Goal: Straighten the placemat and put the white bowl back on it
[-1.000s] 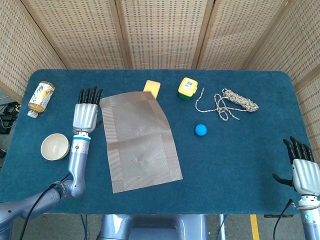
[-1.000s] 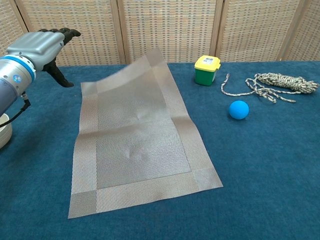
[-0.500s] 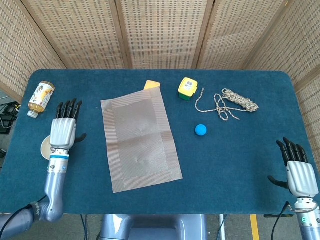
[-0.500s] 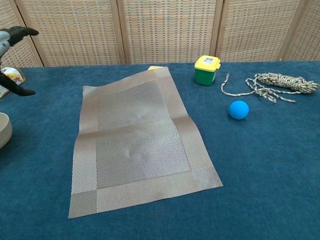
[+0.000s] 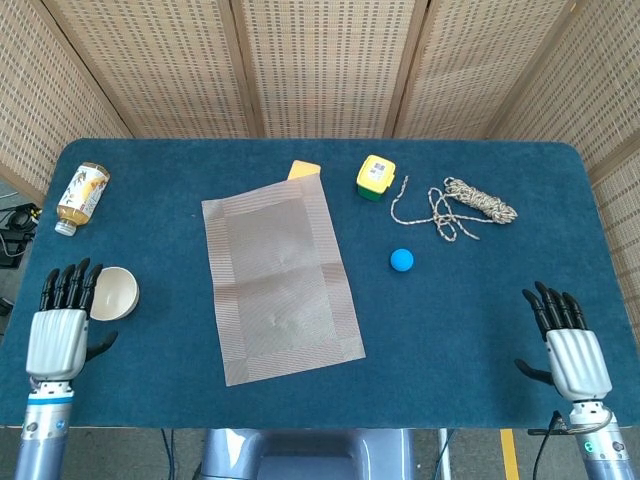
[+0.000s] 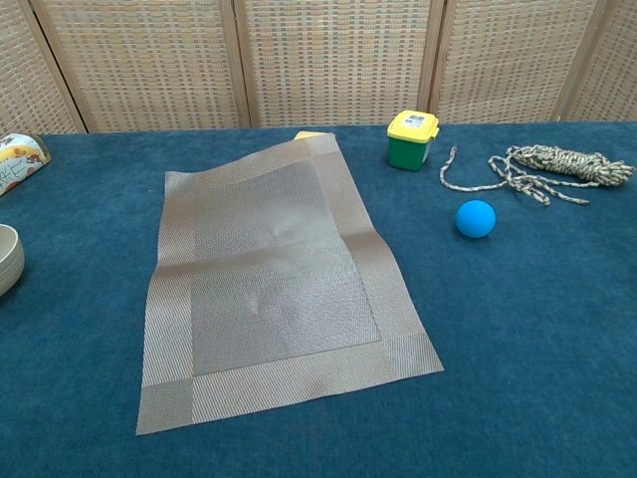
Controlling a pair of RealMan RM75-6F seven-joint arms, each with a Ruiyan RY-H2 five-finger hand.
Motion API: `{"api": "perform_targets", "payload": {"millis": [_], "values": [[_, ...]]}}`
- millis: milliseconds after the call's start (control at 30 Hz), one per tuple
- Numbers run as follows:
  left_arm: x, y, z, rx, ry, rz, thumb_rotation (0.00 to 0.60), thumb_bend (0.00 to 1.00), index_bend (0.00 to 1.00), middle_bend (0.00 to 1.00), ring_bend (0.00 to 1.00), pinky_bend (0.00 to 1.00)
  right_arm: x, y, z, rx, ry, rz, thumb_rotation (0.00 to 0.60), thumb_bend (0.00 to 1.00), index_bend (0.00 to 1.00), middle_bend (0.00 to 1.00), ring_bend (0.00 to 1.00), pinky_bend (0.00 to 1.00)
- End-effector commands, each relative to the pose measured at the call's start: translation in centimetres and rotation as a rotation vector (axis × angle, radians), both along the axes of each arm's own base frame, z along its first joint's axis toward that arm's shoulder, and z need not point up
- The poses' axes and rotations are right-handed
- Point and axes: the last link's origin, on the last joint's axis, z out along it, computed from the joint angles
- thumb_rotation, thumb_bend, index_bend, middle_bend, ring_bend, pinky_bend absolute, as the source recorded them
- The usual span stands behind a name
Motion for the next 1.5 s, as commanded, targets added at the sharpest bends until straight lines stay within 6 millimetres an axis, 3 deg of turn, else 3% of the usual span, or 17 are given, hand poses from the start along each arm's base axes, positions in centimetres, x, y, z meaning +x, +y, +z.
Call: {"api": "perform_targets", "payload": {"millis": [33, 267, 600, 700, 833, 867, 933, 1133, 1500], "values": [[-0.3, -1.1, 1.0, 0.022, -0.014, -0.011, 0.6, 0.11, 0.0, 0.0, 0.0, 0.0, 0.5, 0.1, -0.6, 0.009, -0.006, 0.016, 0.6, 0.02, 0.0, 0.0, 0.0, 0.0], [-0.7, -1.4, 1.5, 0.029, -0.022, -0.01, 0.6, 0.11, 0.0, 0.0, 0.0, 0.0, 3.1, -0.5, -2.9, 0.038, -0.055, 0.086, 0.6, 0.02, 0.0, 0.0, 0.0, 0.0], [-0.8, -1.4, 1.4, 0.009, -0.027, -0.005, 0.6, 0.11, 0.0, 0.0, 0.0, 0.0, 10.0, -2.4, -7.6, 0.141, -0.111, 0.229, 0.6, 0.01, 0.0, 0.0, 0.0, 0.0], [-0.8, -1.5, 1.5, 0.005, -0.031, -0.005, 0.6, 0.11, 0.0, 0.0, 0.0, 0.0, 11.0, -2.8, -8.8, 0.16, -0.118, 0.241, 0.6, 0.01, 0.0, 0.0, 0.0, 0.0], [-0.8, -1.4, 1.6, 0.003, -0.043, -0.005, 0.6, 0.11, 0.0, 0.0, 0.0, 0.0, 12.5, -3.2, -11.3, 0.195, -0.118, 0.252, 0.6, 0.0, 0.0, 0.0, 0.0, 0.0], [-0.9, -1.4, 1.7, 0.002, -0.046, 0.001, 0.6, 0.11, 0.0, 0.0, 0.0, 0.0, 13.0, -3.1, -12.7, 0.234, -0.113, 0.255, 0.6, 0.0, 0.0, 0.0, 0.0, 0.0], [-1.1, -1.2, 1.7, -0.001, -0.05, 0.008, 0.6, 0.11, 0.0, 0.0, 0.0, 0.0, 13.4, -3.3, -14.6, 0.254, -0.108, 0.245, 0.6, 0.0, 0.0, 0.0, 0.0, 0.0], [-1.3, -1.1, 1.8, -0.005, -0.058, 0.016, 0.6, 0.11, 0.0, 0.0, 0.0, 0.0, 13.5, -3.6, -17.2, 0.268, -0.083, 0.224, 0.6, 0.0, 0.0, 0.0, 0.0, 0.0], [-1.4, -0.9, 1.8, -0.016, -0.065, 0.025, 0.6, 0.11, 0.0, 0.0, 0.0, 0.0, 13.8, -4.0, -19.1, 0.267, -0.121, 0.191, 0.6, 0.0, 0.0, 0.0, 0.0, 0.0]]}}
